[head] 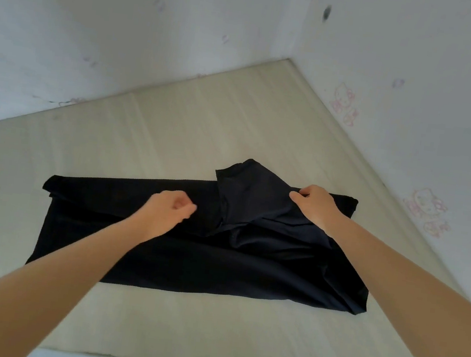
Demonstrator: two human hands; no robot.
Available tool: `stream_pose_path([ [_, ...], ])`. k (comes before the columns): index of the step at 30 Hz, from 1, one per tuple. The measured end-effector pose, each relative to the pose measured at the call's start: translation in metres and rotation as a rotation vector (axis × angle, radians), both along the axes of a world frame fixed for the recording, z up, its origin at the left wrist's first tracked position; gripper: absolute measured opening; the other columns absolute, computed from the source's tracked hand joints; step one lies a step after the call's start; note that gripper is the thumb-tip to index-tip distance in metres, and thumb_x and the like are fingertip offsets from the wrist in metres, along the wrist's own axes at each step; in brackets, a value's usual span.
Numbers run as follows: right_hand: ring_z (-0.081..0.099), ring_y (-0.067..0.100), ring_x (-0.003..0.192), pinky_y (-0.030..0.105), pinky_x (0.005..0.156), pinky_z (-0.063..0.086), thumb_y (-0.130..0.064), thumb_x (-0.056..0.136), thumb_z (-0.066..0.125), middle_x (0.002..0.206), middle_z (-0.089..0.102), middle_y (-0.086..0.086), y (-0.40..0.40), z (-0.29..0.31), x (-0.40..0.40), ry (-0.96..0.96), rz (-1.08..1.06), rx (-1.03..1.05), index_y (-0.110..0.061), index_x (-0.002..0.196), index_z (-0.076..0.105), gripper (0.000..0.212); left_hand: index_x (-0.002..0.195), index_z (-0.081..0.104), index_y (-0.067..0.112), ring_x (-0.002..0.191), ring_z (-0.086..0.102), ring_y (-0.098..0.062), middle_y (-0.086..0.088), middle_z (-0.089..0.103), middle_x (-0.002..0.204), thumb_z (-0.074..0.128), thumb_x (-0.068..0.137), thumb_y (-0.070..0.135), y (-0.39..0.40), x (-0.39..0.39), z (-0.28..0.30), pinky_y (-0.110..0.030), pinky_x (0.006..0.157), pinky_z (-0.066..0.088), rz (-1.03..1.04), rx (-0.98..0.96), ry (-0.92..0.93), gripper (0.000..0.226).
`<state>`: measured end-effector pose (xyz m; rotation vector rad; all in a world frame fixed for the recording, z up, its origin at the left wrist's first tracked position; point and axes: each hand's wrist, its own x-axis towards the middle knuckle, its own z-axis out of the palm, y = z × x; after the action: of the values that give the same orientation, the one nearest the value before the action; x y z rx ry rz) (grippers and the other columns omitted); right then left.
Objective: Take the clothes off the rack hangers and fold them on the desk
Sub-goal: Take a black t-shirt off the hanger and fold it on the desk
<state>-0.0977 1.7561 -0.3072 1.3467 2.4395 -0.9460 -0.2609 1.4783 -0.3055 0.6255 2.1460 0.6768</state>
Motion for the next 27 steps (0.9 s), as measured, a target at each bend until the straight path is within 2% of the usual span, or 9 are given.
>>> stream_pose_path([
  [3, 0.04, 0.015, 0.06, 0.025, 0.056, 0.032, -0.03, 0.097, 0.054, 0.066, 0.047, 0.002, 0.001, 0.015, 0.007, 0.088, -0.061, -0.2, -0.012, 0.075, 0.062, 0.029, 0.117, 0.059, 0.015, 0.093, 0.066, -0.019, -0.002, 0.069, 0.099, 0.064, 0.091, 0.036, 0.045, 0.032, -0.005, -0.036, 0.091, 0.054, 0.179, 0.113, -0.255, 0.034],
  [6, 0.051, 0.016, 0.073, 0.025, 0.065, 0.04, -0.026, 0.095, 0.056, 0.079, 0.058, 0.005, -0.003, 0.032, 0.016, 0.192, -0.078, -0.288, -0.006, 0.088, 0.07, 0.025, 0.133, 0.052, 0.013, 0.099, 0.063, -0.018, -0.001, 0.066, 0.107, 0.072, 0.086, 0.029, 0.067, 0.048, -0.007, -0.035, 0.096, 0.049, 0.306, 0.144, -0.242, 0.054],
  [8, 0.053, 0.021, 0.077, 0.029, 0.069, 0.041, -0.023, 0.093, 0.056, 0.083, 0.058, 0.01, -0.007, 0.041, 0.026, 0.274, -0.148, -0.343, 0.005, 0.091, 0.066, 0.029, 0.123, 0.062, 0.016, 0.098, 0.063, -0.015, 0.002, 0.067, 0.106, 0.071, 0.086, 0.029, 0.067, 0.05, -0.005, -0.034, 0.097, 0.05, 0.38, 0.225, -0.275, 0.04],
  [10, 0.046, 0.022, 0.072, 0.03, 0.065, 0.035, -0.016, 0.089, 0.055, 0.077, 0.05, 0.011, -0.012, 0.045, 0.041, 0.311, -0.183, -0.37, -0.001, 0.077, 0.057, 0.02, 0.097, 0.07, 0.019, 0.088, 0.063, -0.014, 0.002, 0.069, 0.091, 0.069, 0.089, 0.032, 0.059, 0.052, -0.001, -0.034, 0.092, 0.054, 0.36, 0.275, -0.29, 0.015],
  [13, 0.044, 0.022, 0.064, 0.029, 0.059, 0.031, -0.012, 0.087, 0.05, 0.069, 0.045, 0.012, -0.026, 0.032, 0.067, 0.082, -0.039, -0.286, -0.008, 0.072, 0.048, 0.015, 0.086, 0.063, 0.015, 0.072, 0.063, -0.016, -0.005, 0.066, 0.078, 0.068, 0.09, 0.026, 0.044, 0.058, -0.003, -0.03, 0.077, 0.056, 0.134, 0.126, -0.162, 0.013],
  [17, 0.044, 0.016, 0.058, 0.028, 0.056, 0.034, -0.023, 0.095, 0.045, 0.066, 0.047, 0.001, -0.041, -0.005, 0.106, -0.145, 0.298, -0.179, -0.015, 0.076, 0.038, 0.023, 0.106, 0.058, 0.018, 0.071, 0.067, -0.012, 0.003, 0.066, 0.091, 0.064, 0.092, 0.022, 0.03, 0.067, -0.016, -0.031, 0.076, 0.058, -0.067, -0.089, 0.047, 0.016],
  [22, 0.05, 0.015, 0.059, 0.031, 0.055, 0.042, -0.024, 0.095, 0.052, 0.075, 0.052, 0.004, -0.047, -0.01, 0.114, -0.149, 0.413, -0.164, -0.015, 0.105, 0.036, 0.021, 0.139, 0.043, 0.024, 0.113, 0.051, -0.016, 0.003, 0.05, 0.132, 0.054, 0.093, 0.021, 0.026, 0.08, -0.02, -0.03, 0.094, 0.046, -0.444, 0.125, 0.72, 0.048],
  [25, 0.054, 0.016, 0.062, 0.032, 0.058, 0.047, -0.026, 0.096, 0.053, 0.08, 0.055, 0.004, -0.048, -0.014, 0.115, -0.179, 0.456, -0.132, -0.016, 0.111, 0.033, 0.027, 0.152, 0.022, 0.036, 0.145, 0.024, -0.03, 0.003, 0.023, 0.159, 0.058, 0.087, 0.02, 0.028, 0.079, -0.026, -0.046, 0.115, 0.026, -0.743, 0.073, 0.821, 0.076],
  [27, 0.055, 0.016, 0.064, 0.033, 0.058, 0.048, -0.025, 0.097, 0.052, 0.081, 0.055, 0.005, -0.044, -0.016, 0.114, -0.189, 0.482, -0.094, -0.016, 0.114, 0.032, 0.028, 0.153, 0.006, 0.043, 0.15, -0.005, -0.032, 0.007, -0.003, 0.163, 0.053, 0.092, 0.023, 0.031, 0.075, -0.03, -0.053, 0.12, 0.006, -0.883, -0.023, 0.772, 0.08],
])
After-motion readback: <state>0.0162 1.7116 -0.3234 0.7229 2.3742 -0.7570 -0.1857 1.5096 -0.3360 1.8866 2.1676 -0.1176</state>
